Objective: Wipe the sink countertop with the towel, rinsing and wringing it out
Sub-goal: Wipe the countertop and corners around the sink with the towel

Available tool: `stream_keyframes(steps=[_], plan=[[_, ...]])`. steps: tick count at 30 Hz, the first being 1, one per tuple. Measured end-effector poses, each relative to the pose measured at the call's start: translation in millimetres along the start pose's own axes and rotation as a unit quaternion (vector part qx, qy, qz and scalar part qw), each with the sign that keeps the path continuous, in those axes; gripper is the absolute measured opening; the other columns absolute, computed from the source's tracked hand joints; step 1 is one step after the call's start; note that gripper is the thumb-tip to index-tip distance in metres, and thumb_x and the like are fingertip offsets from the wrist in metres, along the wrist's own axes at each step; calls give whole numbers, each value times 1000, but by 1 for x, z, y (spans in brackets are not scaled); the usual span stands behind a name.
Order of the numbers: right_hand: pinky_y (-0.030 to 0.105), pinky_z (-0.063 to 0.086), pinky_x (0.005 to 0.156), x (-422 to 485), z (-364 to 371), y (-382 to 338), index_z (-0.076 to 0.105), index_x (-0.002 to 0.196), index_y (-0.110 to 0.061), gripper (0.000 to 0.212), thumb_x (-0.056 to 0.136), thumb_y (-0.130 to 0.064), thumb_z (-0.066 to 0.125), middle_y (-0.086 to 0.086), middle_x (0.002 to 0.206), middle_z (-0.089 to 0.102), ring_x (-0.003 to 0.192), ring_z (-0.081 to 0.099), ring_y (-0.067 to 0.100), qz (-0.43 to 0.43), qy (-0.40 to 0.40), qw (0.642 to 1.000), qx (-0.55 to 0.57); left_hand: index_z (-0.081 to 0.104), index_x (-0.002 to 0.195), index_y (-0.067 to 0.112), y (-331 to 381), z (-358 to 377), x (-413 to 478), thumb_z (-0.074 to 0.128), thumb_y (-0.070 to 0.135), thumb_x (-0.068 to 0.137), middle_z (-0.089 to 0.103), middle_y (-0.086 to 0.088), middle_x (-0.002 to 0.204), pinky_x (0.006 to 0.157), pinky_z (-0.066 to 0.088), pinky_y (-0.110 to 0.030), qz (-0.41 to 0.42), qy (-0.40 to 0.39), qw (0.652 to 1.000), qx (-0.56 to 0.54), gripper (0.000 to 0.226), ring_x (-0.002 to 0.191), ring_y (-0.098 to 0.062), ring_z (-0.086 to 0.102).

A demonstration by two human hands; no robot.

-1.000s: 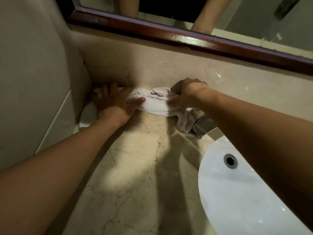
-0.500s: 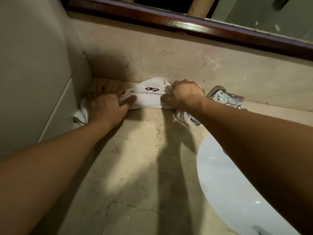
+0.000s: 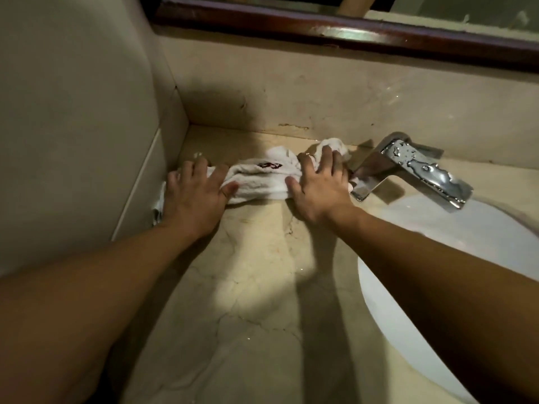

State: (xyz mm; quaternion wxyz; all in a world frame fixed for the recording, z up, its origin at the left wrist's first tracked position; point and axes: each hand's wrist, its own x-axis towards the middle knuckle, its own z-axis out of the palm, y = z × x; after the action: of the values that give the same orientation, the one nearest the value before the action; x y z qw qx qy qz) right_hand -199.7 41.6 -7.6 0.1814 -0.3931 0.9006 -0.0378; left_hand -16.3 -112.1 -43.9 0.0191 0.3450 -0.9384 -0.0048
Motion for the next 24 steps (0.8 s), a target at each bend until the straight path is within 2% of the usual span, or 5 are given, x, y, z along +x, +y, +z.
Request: stream_keyframes(steps=[12, 18, 20, 22, 24], plan=[[50, 0, 127, -33, 12, 21, 23, 159, -31, 60, 105, -54, 33, 18, 171, -1, 158, -8, 34, -141, -7, 990, 1, 39, 148, 26, 31, -30, -108, 27, 54, 106, 53, -14, 134, 90, 44, -48, -99, -106, 989, 12, 52, 115, -37, 52], [57, 2, 125, -58, 10, 15, 6, 164, -32, 71, 104, -49, 40, 15, 172, -1, 158, -4, 38, -118, 44, 992, -14, 57, 115, 25, 44, -63, -112, 9, 84, 92, 68, -13, 121, 90, 49, -44, -113, -250, 954, -120, 80, 108, -36, 64], [54, 5, 127, -96, 24, 2, 5, 165, -23, 73, 105, -44, 41, 19, 171, 4, 157, -1, 40, -80, 105, 990, 52, 72, 90, 18, 40, -80, -85, -6, 95, 77, 74, -15, 103, 86, 52, -44, -118, -196, 967, -109, 111, 93, -35, 66], [55, 12, 127, -143, 46, -24, 15, 163, -9, 72, 104, -41, 41, 24, 168, 14, 157, 6, 42, -57, 150, 979, 122, 64, 73, 16, 45, -93, -51, 6, 85, 91, 70, -12, 89, 74, 48, -41, -90, -93, 986, -110, 91, 82, -32, 63], [56, 15, 126, -185, 65, -64, 24, 161, -6, 70, 103, -42, 38, 23, 168, 17, 157, 7, 40, -53, 162, 970, 172, 66, 97, 20, 60, -94, -13, 31, 60, 106, 66, -13, 112, 83, 48, -43, -12, -68, 986, -152, 54, 101, -33, 61]])
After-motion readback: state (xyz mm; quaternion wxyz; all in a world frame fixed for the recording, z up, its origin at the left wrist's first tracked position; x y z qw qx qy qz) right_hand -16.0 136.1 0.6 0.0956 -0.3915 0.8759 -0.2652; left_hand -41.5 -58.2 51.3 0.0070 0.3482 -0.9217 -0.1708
